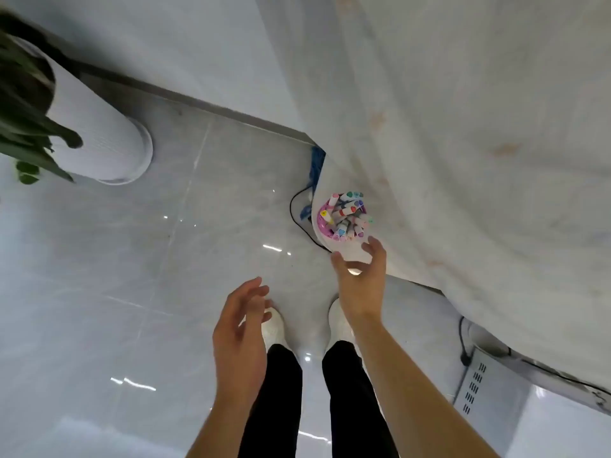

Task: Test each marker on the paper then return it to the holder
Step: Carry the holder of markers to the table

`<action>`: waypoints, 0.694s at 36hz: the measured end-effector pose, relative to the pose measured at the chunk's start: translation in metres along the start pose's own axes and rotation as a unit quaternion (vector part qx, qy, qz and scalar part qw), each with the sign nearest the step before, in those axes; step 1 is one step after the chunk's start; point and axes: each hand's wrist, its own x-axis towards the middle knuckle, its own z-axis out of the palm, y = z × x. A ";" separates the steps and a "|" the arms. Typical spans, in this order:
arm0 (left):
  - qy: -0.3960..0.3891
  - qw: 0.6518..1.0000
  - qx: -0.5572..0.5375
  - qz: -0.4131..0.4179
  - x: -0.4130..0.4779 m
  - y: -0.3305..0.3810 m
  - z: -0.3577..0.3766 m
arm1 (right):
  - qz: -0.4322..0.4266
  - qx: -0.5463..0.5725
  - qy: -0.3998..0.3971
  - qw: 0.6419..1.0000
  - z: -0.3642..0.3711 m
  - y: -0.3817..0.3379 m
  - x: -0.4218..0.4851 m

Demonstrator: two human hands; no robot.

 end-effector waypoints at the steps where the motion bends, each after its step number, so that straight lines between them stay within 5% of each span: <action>1: 0.006 1.000 -0.003 0.005 0.003 -0.002 0.002 | -0.013 0.007 0.006 1.000 0.003 0.000 0.004; 25: 0.024 1.000 0.002 -0.008 0.025 -0.059 0.028 | -0.108 0.152 0.048 0.981 0.041 0.021 0.040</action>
